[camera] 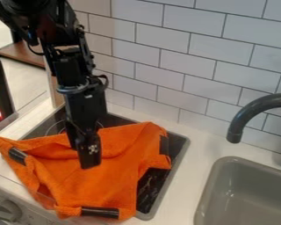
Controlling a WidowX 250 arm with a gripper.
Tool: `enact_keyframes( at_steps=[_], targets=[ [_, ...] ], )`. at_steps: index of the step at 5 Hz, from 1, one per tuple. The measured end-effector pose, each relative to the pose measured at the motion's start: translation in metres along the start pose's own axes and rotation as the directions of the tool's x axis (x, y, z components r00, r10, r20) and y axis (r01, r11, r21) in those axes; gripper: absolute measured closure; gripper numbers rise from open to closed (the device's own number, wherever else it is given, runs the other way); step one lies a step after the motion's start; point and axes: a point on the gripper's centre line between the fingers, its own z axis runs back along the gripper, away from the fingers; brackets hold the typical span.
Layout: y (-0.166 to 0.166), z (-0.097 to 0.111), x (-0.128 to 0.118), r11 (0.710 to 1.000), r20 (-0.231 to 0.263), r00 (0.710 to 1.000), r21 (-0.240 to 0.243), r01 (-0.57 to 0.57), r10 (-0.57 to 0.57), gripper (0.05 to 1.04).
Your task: Unfold the cloth from the bottom right to the top left
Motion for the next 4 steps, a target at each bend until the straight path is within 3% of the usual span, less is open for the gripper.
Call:
enact_keyframes(
  at_steps=[2, 4],
  targets=[
    [0.032, -0.013, 0.013, 1.0, -0.029, 1.0, 0.024, 0.002, -0.001, 0.085],
    [0.055, -0.027, 0.029, 1.0, -0.033, 0.999, 0.018, 0.015, -0.014, 0.085]
  ],
)
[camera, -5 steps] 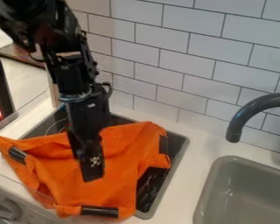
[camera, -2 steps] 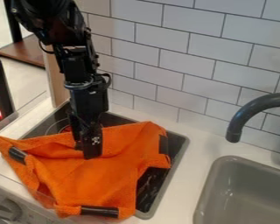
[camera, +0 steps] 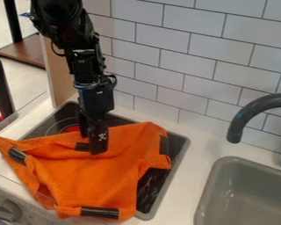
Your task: Unfold the cloth from the bottom right to the top left
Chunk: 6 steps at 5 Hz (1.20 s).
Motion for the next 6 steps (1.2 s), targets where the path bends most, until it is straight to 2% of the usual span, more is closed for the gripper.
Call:
enact_keyframes(
  at_steps=[2, 3, 6],
  targets=[
    [0.009, -0.016, 0.004, 1.0, -0.023, 1.0, -0.022, 0.001, -0.001, 0.085],
    [0.011, -0.016, 0.002, 1.0, -0.031, 1.0, -0.013, 0.001, -0.002, 0.085],
    [0.002, -0.019, -0.003, 0.999, -0.042, 0.999, -0.031, 0.021, -0.022, 0.085]
  ],
)
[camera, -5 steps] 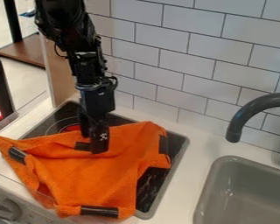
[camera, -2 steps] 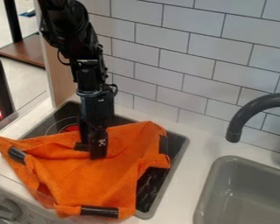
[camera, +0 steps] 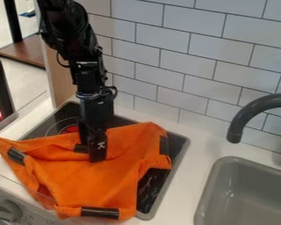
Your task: Unfold the cloth from the bottom right to the top left
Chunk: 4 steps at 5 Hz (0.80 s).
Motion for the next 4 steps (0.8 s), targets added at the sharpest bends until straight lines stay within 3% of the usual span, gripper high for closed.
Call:
enact_keyframes(
  at_steps=[1, 2, 4],
  targets=[
    [-0.0054, 0.0011, -0.0006, 1.0, -0.002, 1.0, 0.002, 0.019, -0.019, 0.146],
    [-0.0085, -0.0008, -0.0014, 0.999, -0.004, 0.999, -0.004, 0.032, -0.032, 0.445],
    [-0.0117, 0.004, -0.0024, 0.999, 0.008, 0.999, 0.012, 0.047, -0.047, 0.769]
  ],
)
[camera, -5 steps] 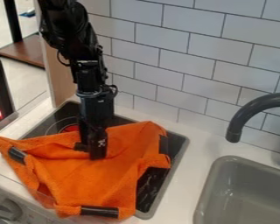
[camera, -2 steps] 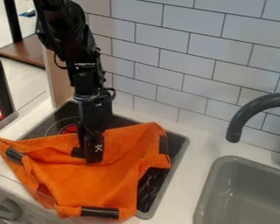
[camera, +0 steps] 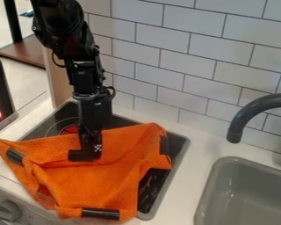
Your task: Unfold the cloth from the bottom right to the top left
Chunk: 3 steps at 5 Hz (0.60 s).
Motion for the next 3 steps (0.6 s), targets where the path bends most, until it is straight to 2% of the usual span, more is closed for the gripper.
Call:
enact_keyframes(
  at_steps=[1, 2, 3],
  targets=[
    [-0.0018, -0.0029, -0.0016, 1.0, -0.005, 1.0, 0.005, 0.004, -0.004, 0.95],
    [-0.0041, -0.0049, -0.0028, 1.0, -0.008, 1.0, 0.001, 0.005, -0.005, 1.024],
    [-0.0074, 0.0017, -0.0049, 1.0, -0.001, 1.0, 0.013, 0.012, -0.012, 1.031]
  ],
)
